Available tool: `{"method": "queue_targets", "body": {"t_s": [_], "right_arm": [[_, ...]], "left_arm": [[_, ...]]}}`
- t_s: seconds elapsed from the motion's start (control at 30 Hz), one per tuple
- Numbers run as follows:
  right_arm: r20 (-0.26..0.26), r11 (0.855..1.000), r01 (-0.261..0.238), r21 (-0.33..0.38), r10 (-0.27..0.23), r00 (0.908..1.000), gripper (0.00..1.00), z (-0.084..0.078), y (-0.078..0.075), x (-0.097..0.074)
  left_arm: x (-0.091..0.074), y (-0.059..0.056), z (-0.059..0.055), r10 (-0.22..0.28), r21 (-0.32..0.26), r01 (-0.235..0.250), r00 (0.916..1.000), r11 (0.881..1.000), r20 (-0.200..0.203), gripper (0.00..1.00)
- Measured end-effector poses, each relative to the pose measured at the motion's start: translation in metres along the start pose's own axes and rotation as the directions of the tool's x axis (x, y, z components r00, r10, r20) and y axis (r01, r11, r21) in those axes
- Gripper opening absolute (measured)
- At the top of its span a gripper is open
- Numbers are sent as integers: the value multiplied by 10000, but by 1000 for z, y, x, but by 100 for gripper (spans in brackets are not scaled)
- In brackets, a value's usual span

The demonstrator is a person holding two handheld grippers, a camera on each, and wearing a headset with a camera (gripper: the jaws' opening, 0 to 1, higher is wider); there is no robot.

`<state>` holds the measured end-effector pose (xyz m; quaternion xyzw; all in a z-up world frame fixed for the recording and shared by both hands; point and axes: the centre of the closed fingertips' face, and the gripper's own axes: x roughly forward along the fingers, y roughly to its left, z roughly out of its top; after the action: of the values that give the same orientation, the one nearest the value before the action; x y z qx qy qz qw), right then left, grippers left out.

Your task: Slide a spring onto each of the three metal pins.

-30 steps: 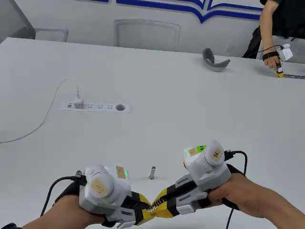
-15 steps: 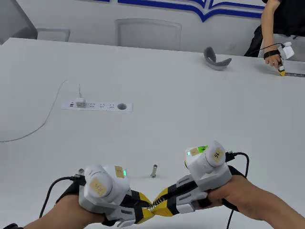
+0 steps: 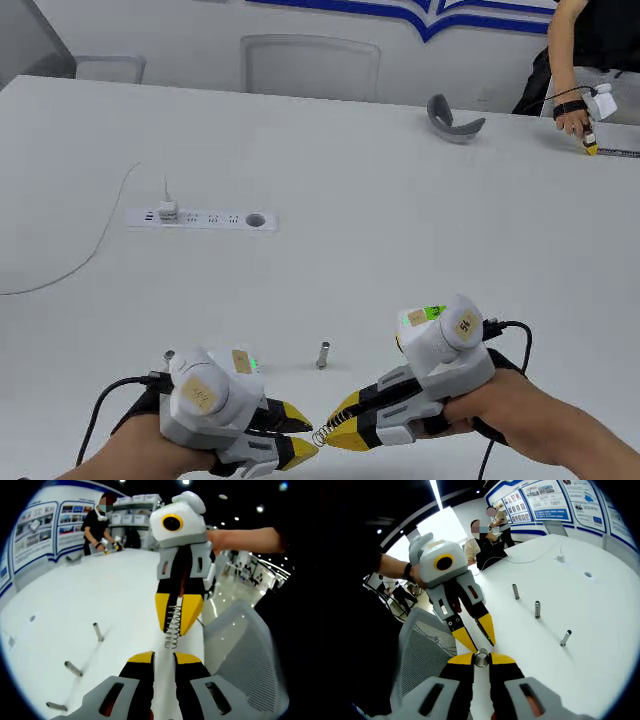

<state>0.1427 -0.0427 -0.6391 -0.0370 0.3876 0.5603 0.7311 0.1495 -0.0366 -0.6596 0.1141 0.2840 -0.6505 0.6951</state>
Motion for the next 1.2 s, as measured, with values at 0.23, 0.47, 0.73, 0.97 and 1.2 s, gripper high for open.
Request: {"method": "queue_targets", "body": {"t_s": [0.23, 0.47, 0.73, 0.97, 1.2], "right_arm": [[66, 9996, 173, 230, -175, 9998, 12, -9, -3, -4], [52, 9978, 492, 433, -495, 9988, 12, -16, -10, -7], [-283, 9924, 1187, 340, -1177, 9926, 12, -26, -26, -9], [-450, 9825, 1799, 475, -1778, 9830, 12, -27, -45, -13], [-619, 9760, 2134, 426, -2106, 9756, 12, -24, -60, -13]], "left_arm": [[-9, 11, -10, 554, -782, -533, 9982, 9955, 246, 17], [-15, 22, -19, 1076, -1176, -1039, 9939, 9876, 257, 19], [-19, 32, -26, 1588, -1514, -1534, 9870, 9765, 242, 24], [-21, 41, -33, 2040, -1865, -1964, 9787, 9626, 224, 29], [-24, 47, -38, 2445, -2203, -2336, 9694, 9470, 228, 33]]}}
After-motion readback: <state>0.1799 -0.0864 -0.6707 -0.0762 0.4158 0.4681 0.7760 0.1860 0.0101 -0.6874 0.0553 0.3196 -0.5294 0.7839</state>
